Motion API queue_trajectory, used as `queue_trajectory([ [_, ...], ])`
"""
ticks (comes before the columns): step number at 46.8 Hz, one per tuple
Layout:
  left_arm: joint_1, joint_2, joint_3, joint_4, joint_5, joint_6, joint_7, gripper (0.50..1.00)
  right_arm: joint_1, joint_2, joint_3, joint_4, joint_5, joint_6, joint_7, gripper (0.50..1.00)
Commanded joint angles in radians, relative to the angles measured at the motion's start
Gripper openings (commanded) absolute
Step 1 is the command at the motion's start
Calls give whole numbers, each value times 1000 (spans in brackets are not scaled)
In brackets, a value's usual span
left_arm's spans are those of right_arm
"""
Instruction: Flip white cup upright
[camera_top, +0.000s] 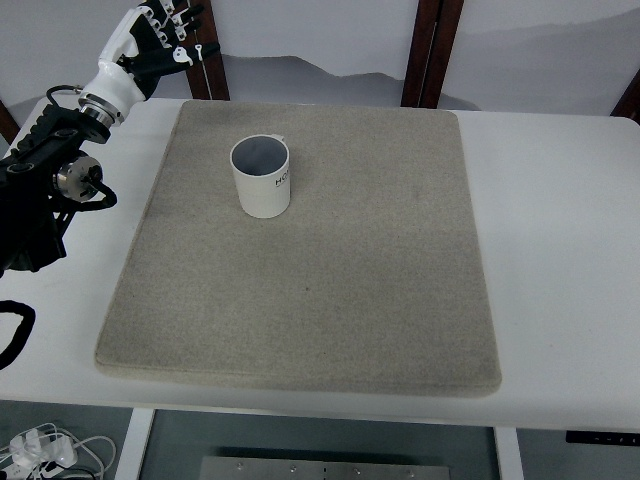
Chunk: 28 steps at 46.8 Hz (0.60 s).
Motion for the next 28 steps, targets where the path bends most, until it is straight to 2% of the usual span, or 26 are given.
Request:
queue_trajectory([
  [1, 0, 0, -1, 3, -101, 1, 0, 994, 0, 0, 0, 0, 0, 0, 0, 952],
  [9, -2, -2, -1, 0, -368, 1, 0, 994, 0, 0, 0, 0, 0, 0, 0, 952],
  [15, -3, -6, 0, 1, -512, 8, 144, 994, 0, 0, 5, 0, 0, 0, 0, 952],
  [19, -3, -21, -1, 1, -547, 50, 258, 994, 0, 0, 6, 0, 0, 0, 0, 952],
  [22, -2, -37, -6, 1, -569, 89, 315, 994, 0, 0, 6, 0, 0, 0, 0, 952],
  [28, -2, -44, -29, 1, -618, 109, 408, 994, 0, 0, 0, 0, 0, 0, 0, 952],
])
